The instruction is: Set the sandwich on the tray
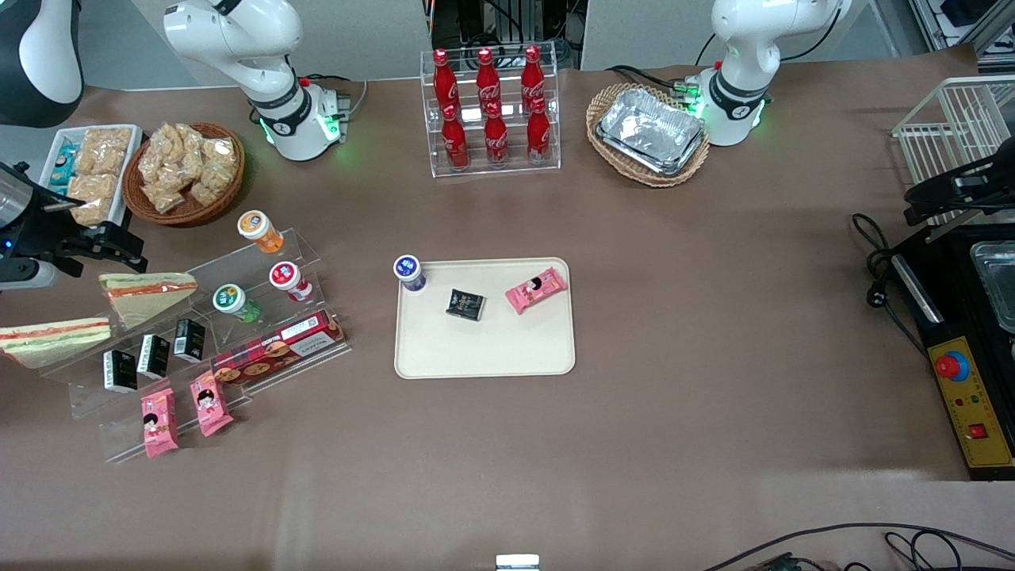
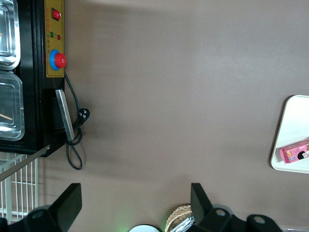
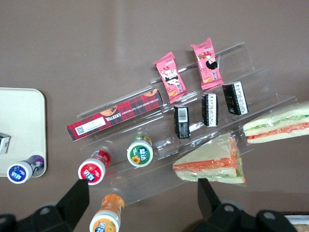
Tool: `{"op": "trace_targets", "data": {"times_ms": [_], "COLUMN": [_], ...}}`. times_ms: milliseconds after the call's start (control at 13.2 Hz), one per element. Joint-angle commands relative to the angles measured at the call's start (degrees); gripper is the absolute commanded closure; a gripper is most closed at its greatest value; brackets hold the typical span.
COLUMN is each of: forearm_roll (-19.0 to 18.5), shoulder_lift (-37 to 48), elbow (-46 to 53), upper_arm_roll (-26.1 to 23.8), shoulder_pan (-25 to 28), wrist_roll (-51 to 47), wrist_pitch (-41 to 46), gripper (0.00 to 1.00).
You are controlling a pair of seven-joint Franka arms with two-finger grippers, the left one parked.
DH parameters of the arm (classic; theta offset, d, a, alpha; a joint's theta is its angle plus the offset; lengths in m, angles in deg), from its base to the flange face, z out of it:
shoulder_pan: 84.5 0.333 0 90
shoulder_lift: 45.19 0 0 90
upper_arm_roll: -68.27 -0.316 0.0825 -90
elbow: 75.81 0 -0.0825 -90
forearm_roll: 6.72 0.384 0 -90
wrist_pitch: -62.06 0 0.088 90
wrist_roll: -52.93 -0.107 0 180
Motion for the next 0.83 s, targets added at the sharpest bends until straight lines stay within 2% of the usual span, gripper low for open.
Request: {"op": "trace_targets", "data": {"times_ms": [0,379,759], "forearm_roll": [0.4,-0.1,-0.1], "shoulder_lift": [-1.4,-3.9,-4.8], "elbow": [1.6,5.3,5.4], "upper_arm_roll": [0.0,1.0,1.0], "shoulder_pan": [-0.3,-2.0,-8.8], "wrist_roll": [-0.7,-0.8,-9.0], "wrist_pitch": [0.0,0.0,-1.5], "gripper": [0.00,0.00,0.00]}}
